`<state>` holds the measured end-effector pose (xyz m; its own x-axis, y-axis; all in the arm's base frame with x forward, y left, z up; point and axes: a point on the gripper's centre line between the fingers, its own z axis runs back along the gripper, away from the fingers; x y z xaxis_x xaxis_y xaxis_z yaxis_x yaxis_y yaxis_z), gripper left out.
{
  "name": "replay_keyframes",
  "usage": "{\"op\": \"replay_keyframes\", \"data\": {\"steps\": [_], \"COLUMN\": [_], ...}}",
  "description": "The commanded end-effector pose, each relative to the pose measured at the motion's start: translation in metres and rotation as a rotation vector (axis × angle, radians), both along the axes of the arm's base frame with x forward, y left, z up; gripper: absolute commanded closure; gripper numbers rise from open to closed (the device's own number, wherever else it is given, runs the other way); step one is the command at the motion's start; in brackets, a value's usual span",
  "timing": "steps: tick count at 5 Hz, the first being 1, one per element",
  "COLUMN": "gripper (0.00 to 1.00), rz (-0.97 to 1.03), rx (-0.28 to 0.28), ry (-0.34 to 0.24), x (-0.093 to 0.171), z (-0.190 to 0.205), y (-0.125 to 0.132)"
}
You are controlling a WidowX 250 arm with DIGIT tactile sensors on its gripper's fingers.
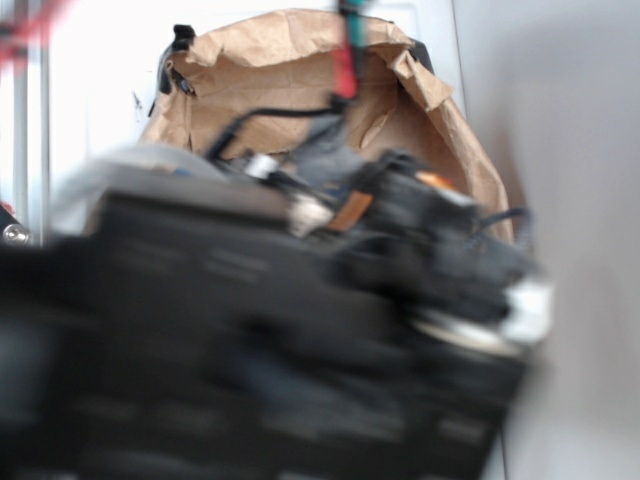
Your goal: Grab the gray animal.
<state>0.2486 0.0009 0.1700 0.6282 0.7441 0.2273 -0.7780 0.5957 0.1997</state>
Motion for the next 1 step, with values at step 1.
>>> {"op": "replay_keyframes", "data": {"steps": [1], "gripper": [1.00], "rz": [-0.056], "rx": [-0.070], "ry": [-0.193], "x": [-0.0268], "z": [0.0297], "y": [0.0092]}}
